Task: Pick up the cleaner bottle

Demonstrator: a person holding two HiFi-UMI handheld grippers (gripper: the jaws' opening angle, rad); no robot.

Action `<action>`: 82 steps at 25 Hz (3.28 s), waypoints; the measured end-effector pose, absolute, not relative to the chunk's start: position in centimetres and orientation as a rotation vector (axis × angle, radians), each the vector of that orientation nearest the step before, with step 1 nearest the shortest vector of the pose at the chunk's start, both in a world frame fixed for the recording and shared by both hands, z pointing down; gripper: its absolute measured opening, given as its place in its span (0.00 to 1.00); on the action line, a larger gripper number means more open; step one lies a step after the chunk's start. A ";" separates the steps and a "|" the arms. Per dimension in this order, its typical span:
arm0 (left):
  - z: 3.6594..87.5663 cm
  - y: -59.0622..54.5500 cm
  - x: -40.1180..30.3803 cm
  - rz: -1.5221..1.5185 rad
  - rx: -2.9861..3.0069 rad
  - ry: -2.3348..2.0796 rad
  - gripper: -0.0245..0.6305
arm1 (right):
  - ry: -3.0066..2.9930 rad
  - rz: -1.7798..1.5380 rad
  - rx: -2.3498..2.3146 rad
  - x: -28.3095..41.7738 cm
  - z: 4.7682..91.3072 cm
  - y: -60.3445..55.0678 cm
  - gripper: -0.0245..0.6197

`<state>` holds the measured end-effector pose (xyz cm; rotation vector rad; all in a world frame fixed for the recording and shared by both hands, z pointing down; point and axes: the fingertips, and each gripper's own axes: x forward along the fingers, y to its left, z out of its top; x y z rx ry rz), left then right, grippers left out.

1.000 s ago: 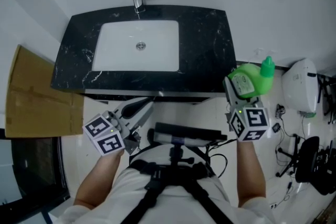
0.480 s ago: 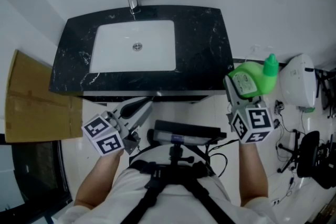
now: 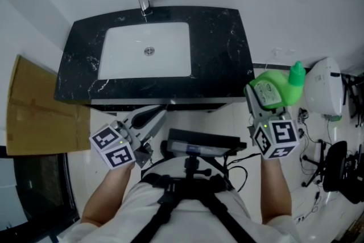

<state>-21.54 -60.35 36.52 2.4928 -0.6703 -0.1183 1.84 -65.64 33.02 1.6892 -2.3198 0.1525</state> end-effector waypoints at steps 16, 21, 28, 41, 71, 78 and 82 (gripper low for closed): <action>36.2 -60.4 -21.8 -0.110 2.510 -0.687 0.11 | -2.268 0.131 1.718 2.6 32.8 -63.7 0.31; 36.3 -60.4 -21.9 -0.107 2.507 -0.689 0.12 | -2.256 0.137 1.732 2.9 32.9 -63.2 0.31; 36.2 -60.8 -21.9 -0.109 2.514 -0.689 0.12 | -2.242 0.133 1.748 3.3 32.6 -63.0 0.31; 34.9 -61.5 -23.9 -0.090 2.604 -0.876 0.12 | -2.232 0.153 1.762 2.9 33.1 -62.5 0.31; 34.5 -62.7 -26.0 -0.105 2.583 -0.991 0.11 | -2.187 0.191 1.751 2.5 35.4 -63.7 0.31; 34.7 -62.8 -26.0 -0.105 2.578 -0.991 0.11 | -2.191 0.173 1.753 2.3 35.3 -64.1 0.31; 34.7 -62.8 -26.1 -0.106 2.574 -0.994 0.12 | -2.204 0.172 1.757 2.2 35.1 -64.5 0.31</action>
